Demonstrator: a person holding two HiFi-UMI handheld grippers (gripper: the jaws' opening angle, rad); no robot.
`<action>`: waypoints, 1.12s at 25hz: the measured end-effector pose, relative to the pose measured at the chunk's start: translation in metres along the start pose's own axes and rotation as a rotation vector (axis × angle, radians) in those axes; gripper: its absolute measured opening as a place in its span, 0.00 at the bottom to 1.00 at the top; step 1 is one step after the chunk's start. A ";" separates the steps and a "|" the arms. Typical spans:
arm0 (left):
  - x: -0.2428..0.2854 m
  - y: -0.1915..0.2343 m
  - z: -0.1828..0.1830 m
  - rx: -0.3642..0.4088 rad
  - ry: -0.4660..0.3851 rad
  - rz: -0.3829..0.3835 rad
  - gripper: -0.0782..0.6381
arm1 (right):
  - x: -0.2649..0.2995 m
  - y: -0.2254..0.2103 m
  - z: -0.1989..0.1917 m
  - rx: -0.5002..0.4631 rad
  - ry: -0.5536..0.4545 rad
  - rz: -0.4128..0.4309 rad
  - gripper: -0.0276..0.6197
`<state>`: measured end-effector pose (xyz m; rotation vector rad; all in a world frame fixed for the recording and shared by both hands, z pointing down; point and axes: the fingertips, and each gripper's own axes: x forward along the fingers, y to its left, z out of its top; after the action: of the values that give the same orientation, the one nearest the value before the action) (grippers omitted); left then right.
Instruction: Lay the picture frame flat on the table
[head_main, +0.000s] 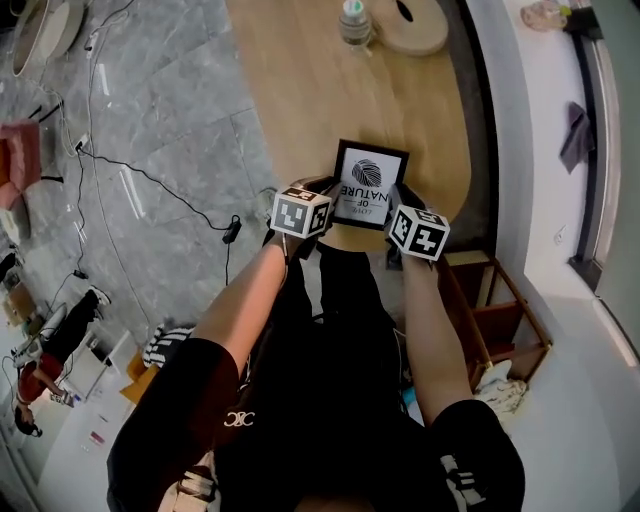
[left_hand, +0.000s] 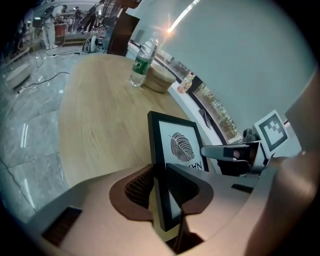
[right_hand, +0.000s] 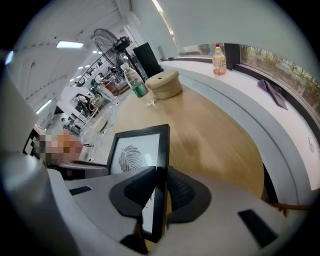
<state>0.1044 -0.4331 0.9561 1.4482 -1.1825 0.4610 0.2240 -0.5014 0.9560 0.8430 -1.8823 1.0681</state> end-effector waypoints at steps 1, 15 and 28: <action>0.005 0.005 -0.005 -0.002 0.015 0.001 0.24 | 0.006 -0.001 -0.006 0.001 0.013 -0.003 0.18; 0.033 0.048 -0.017 0.052 0.083 0.081 0.42 | 0.056 -0.006 -0.028 -0.055 0.087 -0.090 0.24; -0.182 -0.017 0.086 0.109 -0.284 0.112 0.20 | -0.133 0.114 0.091 -0.146 -0.316 -0.071 0.16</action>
<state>0.0153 -0.4412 0.7754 1.5834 -1.4893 0.4106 0.1625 -0.5134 0.7693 1.0316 -2.1436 0.7775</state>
